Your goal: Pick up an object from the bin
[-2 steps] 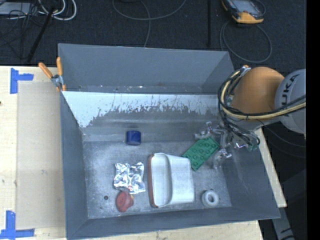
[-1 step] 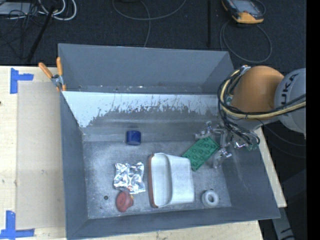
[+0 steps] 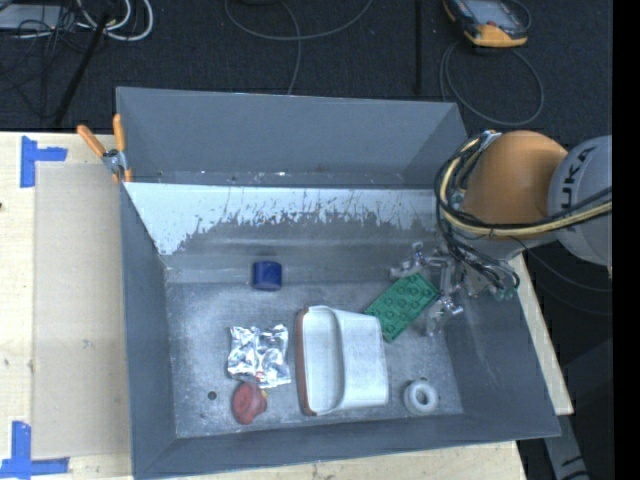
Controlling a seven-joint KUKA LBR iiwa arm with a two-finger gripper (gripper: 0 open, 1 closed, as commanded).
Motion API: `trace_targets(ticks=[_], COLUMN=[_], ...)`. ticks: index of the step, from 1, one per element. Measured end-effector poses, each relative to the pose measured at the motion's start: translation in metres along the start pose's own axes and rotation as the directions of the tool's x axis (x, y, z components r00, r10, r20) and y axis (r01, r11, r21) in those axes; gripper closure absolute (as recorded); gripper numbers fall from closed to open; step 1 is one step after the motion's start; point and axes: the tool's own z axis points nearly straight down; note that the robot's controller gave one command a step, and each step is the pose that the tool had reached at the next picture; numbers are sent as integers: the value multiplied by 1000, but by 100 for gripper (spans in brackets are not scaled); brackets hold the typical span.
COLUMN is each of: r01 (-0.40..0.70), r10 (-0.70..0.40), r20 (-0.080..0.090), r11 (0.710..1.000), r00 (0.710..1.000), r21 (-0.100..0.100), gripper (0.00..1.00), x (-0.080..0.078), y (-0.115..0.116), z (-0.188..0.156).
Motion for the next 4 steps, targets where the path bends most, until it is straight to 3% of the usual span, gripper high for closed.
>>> trace_targets(ticks=[1, 2, 3, 4], r01=[-4, -5, -6, -10], r10=[4, 5, 6, 10], r20=[-1, 4, 1, 3], r11=[1000, 1000, 1000, 1000], r00=[1000, 1000, 1000, 1000], r21=[-1, 1, 1, 4], gripper=[0, 100, 100, 100], x=[0, -2, -3, -5], y=[0, 0, 0, 0], z=[0, -2, -25, -91])
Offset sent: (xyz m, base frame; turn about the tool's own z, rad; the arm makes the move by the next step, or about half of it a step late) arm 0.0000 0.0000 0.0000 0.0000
